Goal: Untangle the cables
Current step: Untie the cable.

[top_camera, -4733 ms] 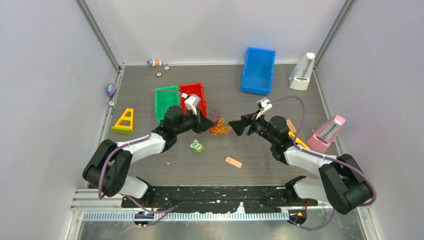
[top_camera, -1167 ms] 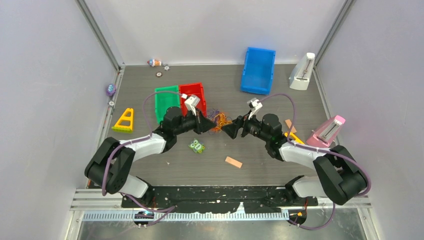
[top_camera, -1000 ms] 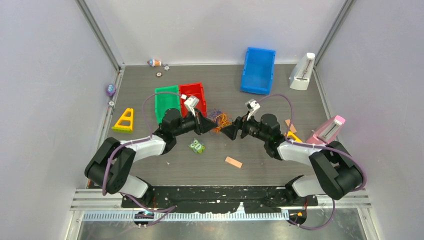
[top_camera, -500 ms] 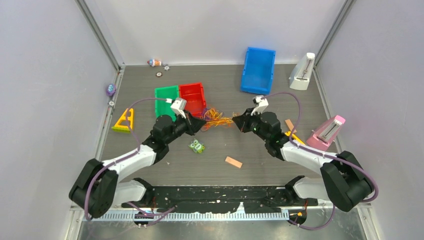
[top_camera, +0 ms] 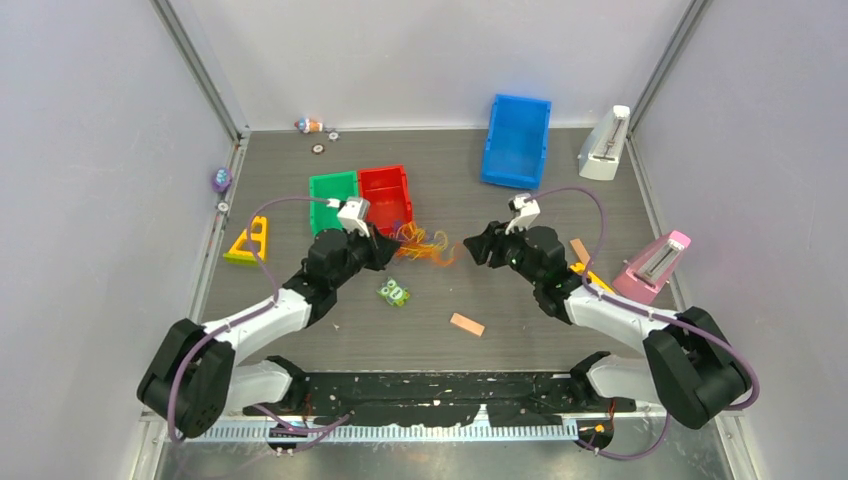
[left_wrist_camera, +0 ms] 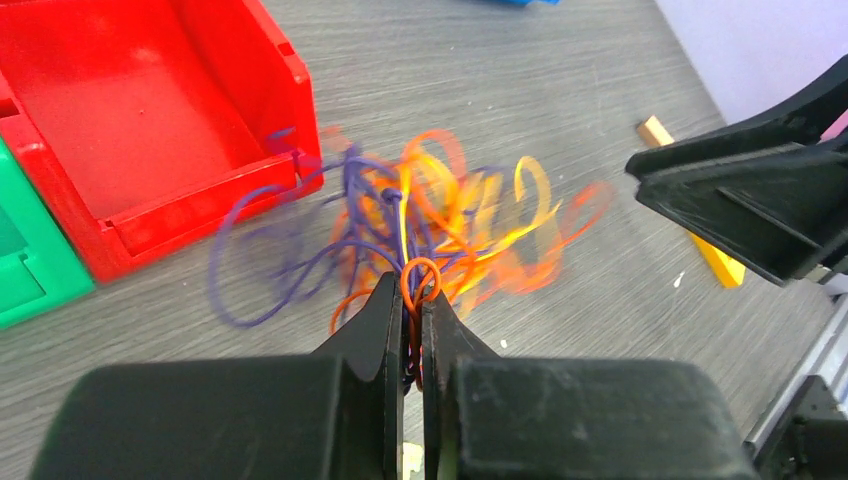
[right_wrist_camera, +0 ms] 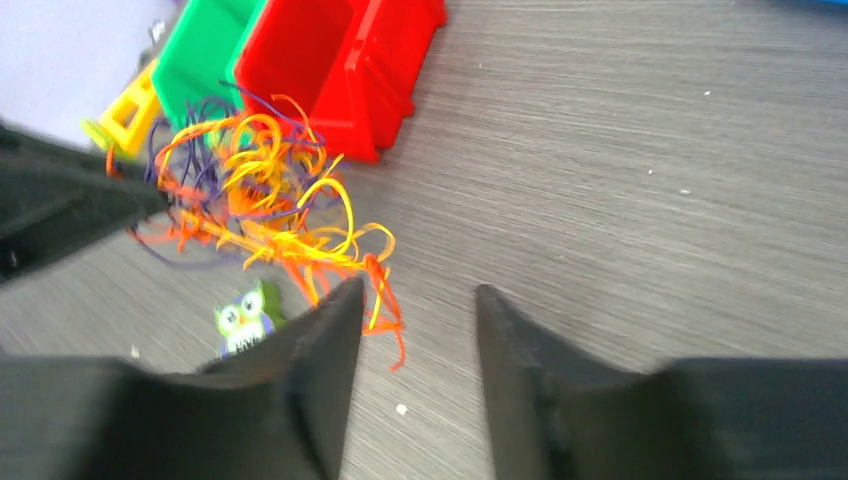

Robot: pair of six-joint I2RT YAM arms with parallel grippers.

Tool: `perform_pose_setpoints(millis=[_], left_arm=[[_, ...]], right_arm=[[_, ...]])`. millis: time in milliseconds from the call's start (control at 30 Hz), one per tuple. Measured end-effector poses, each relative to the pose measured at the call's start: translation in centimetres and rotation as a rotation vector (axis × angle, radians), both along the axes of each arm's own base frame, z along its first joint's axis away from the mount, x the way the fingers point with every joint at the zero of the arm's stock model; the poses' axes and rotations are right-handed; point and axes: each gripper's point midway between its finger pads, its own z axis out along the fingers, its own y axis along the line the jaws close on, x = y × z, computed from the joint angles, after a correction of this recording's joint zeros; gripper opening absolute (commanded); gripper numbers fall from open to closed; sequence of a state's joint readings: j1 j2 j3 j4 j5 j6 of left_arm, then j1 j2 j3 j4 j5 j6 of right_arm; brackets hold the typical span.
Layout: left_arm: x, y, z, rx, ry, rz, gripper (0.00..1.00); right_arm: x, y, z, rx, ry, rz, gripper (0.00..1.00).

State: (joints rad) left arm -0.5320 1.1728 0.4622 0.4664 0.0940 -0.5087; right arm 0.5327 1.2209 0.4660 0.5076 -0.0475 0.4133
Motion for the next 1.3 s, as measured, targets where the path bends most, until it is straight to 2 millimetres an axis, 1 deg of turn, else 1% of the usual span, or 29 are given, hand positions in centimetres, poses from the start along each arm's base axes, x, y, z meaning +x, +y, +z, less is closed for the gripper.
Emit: perform_pose_setpoints(millis=[67, 167, 233, 367, 467, 567, 700, 833, 900, 967, 1033, 1067, 1100, 1133, 1167, 1200, 1233, 1267, 1300], left_arm=[[0.3, -0.2, -0.7, 0.021, 0.013, -0.023, 0.00], [0.4, -1.0, -1.9, 0.044, 0.046, -0.075, 0.00], [0.3, -2.0, -2.1, 0.047, 0.058, -0.125, 0.00], [-0.7, -4.8, -1.6, 0.063, 0.044, -0.253, 0.00], [-1.6, -7.2, -0.7, 0.089, 0.017, -0.356, 0.00], [-2.5, -8.4, -0.2, 0.096, -0.012, -0.422, 0.00], [-3.5, -8.9, 0.0, 0.081, -0.029, -0.478, 0.00], [-4.7, -8.7, 0.0, 0.055, -0.059, -0.516, 0.00], [-5.2, -8.5, 0.3, 0.045, -0.077, -0.525, 0.00], [-5.6, -8.4, 0.9, 0.028, -0.111, -0.534, 0.00], [-6.0, -8.4, 1.6, 0.010, -0.147, -0.545, 0.00], [-6.2, -8.4, 1.8, 0.003, -0.161, -0.550, 0.00], [-6.3, -8.4, 2.2, -0.006, -0.179, -0.557, 0.00], [-6.5, -8.4, 2.4, -0.013, -0.192, -0.564, 0.00], [-6.6, -8.4, 2.6, -0.018, -0.202, -0.569, 0.00], [-6.7, -8.5, 2.7, -0.022, -0.210, -0.574, 0.02], [-6.7, -8.5, 2.9, -0.025, -0.217, -0.576, 0.13], [-6.7, -8.5, 3.0, -0.027, -0.221, -0.577, 0.25], [-6.7, -8.5, 3.0, -0.028, -0.224, -0.576, 0.38]], right_arm=[[-0.5, 0.1, -0.4, -0.001, -0.007, 0.046, 0.80], [-1.3, 0.7, -0.4, 0.016, -0.030, 0.115, 0.83], [-1.7, 1.1, -0.2, 0.027, -0.048, 0.145, 0.83], [-2.0, 0.8, 0.3, 0.025, -0.078, 0.147, 0.83], [-1.8, 0.1, 1.5, 0.017, -0.127, 0.116, 0.82], [-1.5, -0.2, 1.9, 0.008, -0.147, 0.098, 0.82], [-1.4, 0.2, 0.3, -0.017, -0.101, 0.121, 0.84], [-2.1, 1.8, -1.2, -0.007, -0.047, 0.223, 0.87], [-2.7, 2.4, -1.3, 0.008, -0.038, 0.266, 0.87], [-3.1, 3.0, -0.5, 0.035, -0.057, 0.308, 0.85], [-3.5, 3.6, 0.3, 0.064, -0.080, 0.350, 0.80], [-3.8, 4.0, 0.6, 0.079, -0.089, 0.375, 0.74], [-4.0, 4.3, 0.9, 0.096, -0.097, 0.398, 0.70], [-4.3, 4.7, 1.1, 0.114, -0.101, 0.428, 0.59], [-4.5, 5.0, 1.2, 0.125, -0.100, 0.445, 0.52], [-4.7, 5.3, 1.2, 0.137, -0.100, 0.467, 0.35], [-5.0, 5.5, 1.3, 0.152, -0.095, 0.488, 0.28], [-5.2, 5.7, 1.3, 0.159, -0.096, 0.502, 0.14], [-5.4, 5.8, 1.4, 0.167, -0.090, 0.512, 0.10]])
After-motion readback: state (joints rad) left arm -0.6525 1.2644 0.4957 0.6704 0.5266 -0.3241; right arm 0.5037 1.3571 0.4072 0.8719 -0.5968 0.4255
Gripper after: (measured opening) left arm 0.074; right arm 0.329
